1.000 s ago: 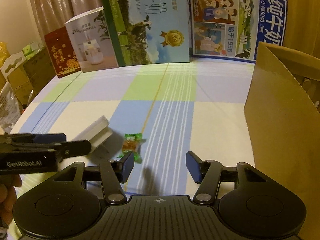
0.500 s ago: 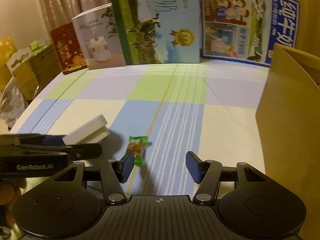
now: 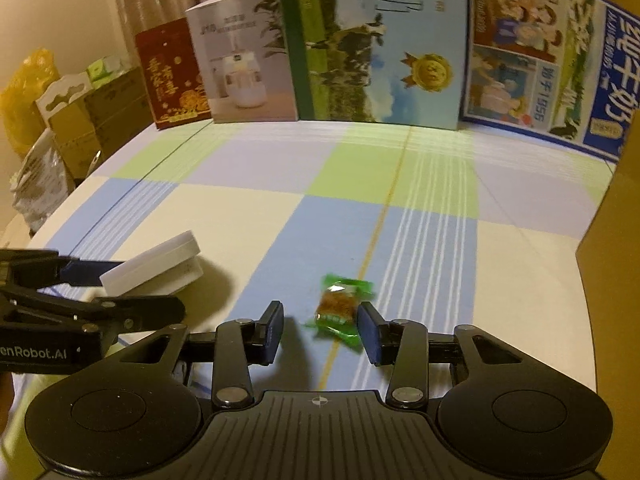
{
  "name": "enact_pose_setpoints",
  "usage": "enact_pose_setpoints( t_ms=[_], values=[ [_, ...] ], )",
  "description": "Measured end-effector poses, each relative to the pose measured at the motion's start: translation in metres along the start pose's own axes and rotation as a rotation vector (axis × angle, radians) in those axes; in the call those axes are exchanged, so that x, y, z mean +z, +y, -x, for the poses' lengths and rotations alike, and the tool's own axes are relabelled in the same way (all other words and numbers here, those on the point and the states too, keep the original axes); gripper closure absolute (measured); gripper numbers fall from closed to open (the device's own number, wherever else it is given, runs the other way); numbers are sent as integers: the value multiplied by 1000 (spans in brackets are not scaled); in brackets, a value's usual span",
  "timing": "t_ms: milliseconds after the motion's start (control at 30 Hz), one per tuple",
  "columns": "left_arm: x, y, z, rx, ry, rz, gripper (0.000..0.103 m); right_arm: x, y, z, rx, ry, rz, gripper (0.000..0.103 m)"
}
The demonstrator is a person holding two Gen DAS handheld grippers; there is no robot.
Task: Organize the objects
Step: 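Grasp the white square night light with the left tool while the right tool grasps the green candy, then lift the night light and green candy and carry them toward the cardboard box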
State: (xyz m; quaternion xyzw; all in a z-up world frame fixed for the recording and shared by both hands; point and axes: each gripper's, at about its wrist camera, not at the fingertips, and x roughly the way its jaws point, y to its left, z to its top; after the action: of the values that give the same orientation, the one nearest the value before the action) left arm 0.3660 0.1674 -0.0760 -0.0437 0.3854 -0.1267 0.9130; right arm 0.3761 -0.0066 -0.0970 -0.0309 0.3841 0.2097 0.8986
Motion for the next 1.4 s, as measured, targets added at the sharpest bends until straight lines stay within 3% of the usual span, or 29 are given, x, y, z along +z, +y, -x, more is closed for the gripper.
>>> enact_pose_setpoints(
  t_ms=[333, 367, 433, 533, 733, 900, 1100, 1400],
  values=[
    [0, 4, 1, -24, -30, 42, 27, 0, 1, -4, 5, -15, 12, 64],
    [0, 4, 1, -19, -35, 49, 27, 1, 1, -4, 1, -15, 6, 65],
    [1, 4, -1, -14, -27, 63, 27, 1, 1, -3, -25, -12, 16, 80],
    [0, 2, -5, -9, -17, 65, 28, 1, -1, -1, -38, -3, 9, 83],
    [-1, 3, -6, -5, -6, 89, 38, 1, -4, 3, -60, 15, -7, 83],
    [-4, -1, 1, 21, 4, 106, 39, -1, -5, 12, -71, 28, -25, 83],
    [-13, -18, 13, 68, 40, 56, 40, -5, 0, 34, -59, 34, -42, 84],
    [-57, -45, 59, -1, 139, 69, 39, -20, 16, 83, -35, 49, -52, 84]
  ],
)
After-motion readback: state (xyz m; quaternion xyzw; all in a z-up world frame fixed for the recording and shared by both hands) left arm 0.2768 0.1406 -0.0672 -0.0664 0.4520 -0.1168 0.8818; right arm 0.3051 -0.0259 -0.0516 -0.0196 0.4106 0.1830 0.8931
